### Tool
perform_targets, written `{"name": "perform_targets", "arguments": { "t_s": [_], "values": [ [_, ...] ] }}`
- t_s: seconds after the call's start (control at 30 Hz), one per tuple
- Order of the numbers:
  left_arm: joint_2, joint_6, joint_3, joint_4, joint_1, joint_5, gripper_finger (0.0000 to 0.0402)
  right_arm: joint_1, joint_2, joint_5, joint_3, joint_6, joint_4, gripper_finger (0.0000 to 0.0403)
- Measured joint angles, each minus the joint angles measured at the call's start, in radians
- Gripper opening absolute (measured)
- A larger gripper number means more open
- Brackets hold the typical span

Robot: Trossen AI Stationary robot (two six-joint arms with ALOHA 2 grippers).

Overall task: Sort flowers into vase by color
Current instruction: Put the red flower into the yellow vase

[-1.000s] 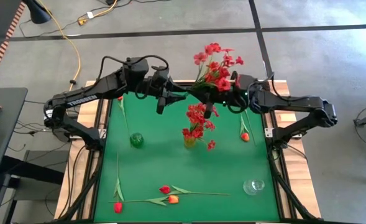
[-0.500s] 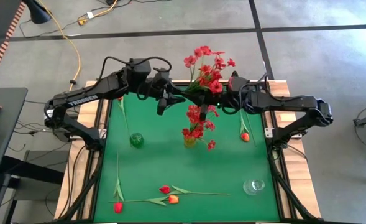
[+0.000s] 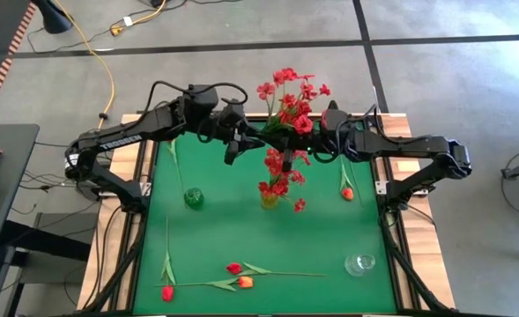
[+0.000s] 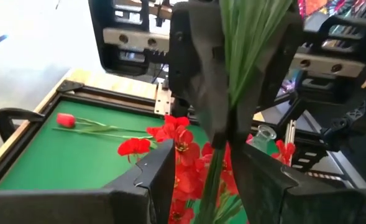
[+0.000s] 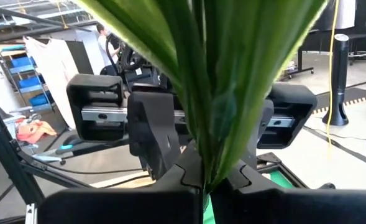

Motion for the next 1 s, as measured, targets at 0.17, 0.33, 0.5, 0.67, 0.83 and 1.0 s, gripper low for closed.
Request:
{"name": "perform_targets", "arguments": {
  "t_s": [0.17,0.33,0.5,0.67,0.83,1.0],
  "values": [
    [0.000,0.008,0.000,-0.003,0.000,0.003,0.0141,0.000,-0.001,0.000,0.000,0.000,-0.011,0.0035],
    [0.000,0.008,0.000,-0.005,0.000,0.008,0.0111,0.000,-0.001,0.000,0.000,0.000,-0.030,0.0034],
    [0.000,0.008,0.000,-0.007,0.000,0.009,0.0045,0.000,-0.002,0.000,0.000,0.000,-0.030,0.0036],
    [0.000,0.011,0.000,-0.006,0.000,0.009,0.0006,0.000,-0.002,0.001,0.000,0.000,-0.031,0.0039],
    [0.000,0.013,0.000,-0.006,0.000,-0.001,0.0001,-0.001,-0.002,0.002,0.000,-0.003,-0.036,0.0057],
    [0.000,0.012,0.000,0.017,0.000,-0.012,0.0000,-0.002,-0.011,0.003,0.000,-0.012,-0.042,0.0099]
  ]
}}
